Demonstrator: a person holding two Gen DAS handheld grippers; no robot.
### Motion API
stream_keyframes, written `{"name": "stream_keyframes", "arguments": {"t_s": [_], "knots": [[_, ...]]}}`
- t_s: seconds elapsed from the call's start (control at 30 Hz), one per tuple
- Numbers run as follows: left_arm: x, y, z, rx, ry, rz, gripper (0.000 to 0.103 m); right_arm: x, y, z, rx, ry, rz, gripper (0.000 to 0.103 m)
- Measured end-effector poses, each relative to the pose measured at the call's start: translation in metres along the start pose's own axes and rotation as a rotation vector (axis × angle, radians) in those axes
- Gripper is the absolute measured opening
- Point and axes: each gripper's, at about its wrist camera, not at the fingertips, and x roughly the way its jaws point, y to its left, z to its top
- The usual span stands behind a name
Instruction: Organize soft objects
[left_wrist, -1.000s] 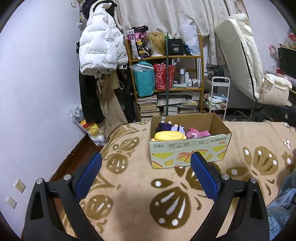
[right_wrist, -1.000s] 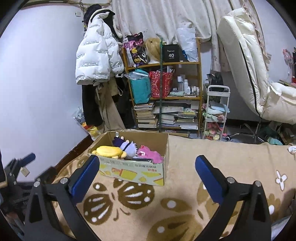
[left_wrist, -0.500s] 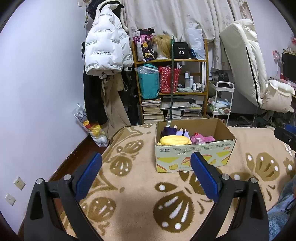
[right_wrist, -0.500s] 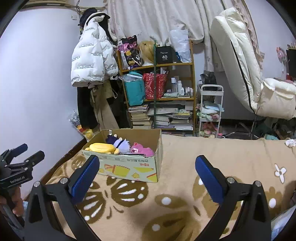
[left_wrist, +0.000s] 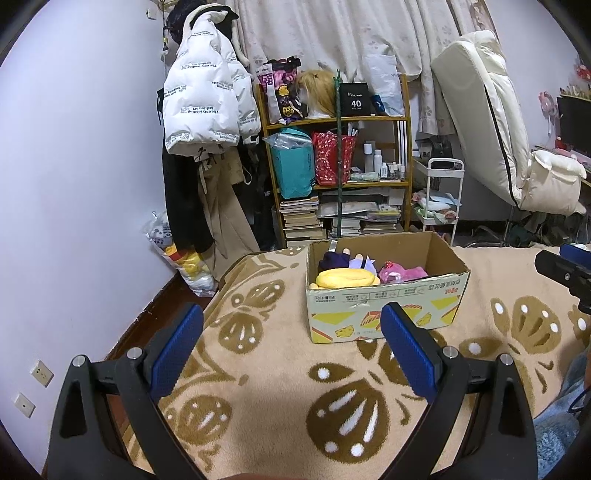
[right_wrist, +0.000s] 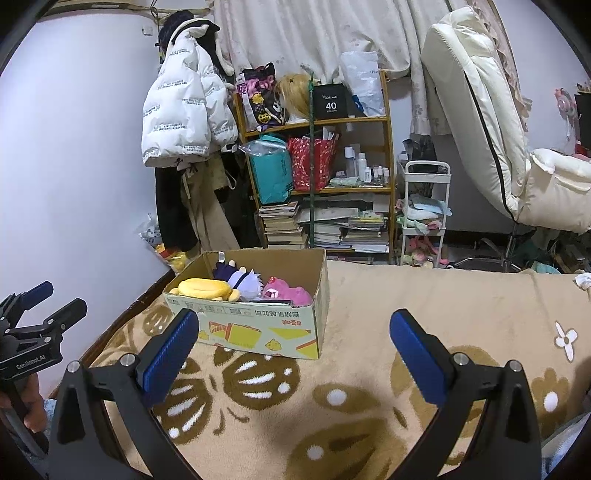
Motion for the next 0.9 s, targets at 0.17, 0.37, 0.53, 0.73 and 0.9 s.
{"name": "stream_keyframes", "arguments": {"t_s": [0.17, 0.37, 0.53, 0.73, 0.9], "knots": [[-0.0013, 0.0005, 0.0005, 0.003, -0.001, -0.005, 0.096, 0.0049, -0.0016, -0.0021, 0.009, 0.010, 0.002, 0.103], [0.0001, 0.0012, 0.0005, 0.003, 0.001, -0.007, 0.096, 0.0066, -0.0041, -0.0022, 0.020, 0.013, -0.002, 0.103], [0.0004, 0.0015, -0.0006, 0.004, 0.001, -0.009, 0.096, 0.0071, -0.0055, -0.0024, 0.019, 0.014, -0.002, 0.103], [0.0011, -0.0001, -0.0023, 0.006, 0.002, -0.012, 0.096, 0.0067, -0.0069, -0.0019, 0.017, 0.013, -0.004, 0.103], [0.0011, -0.0006, -0.0021, 0.005, 0.003, -0.012, 0.096, 0.0076, -0.0074, -0.0035, 0.023, 0.009, -0.009, 0.103]]}}
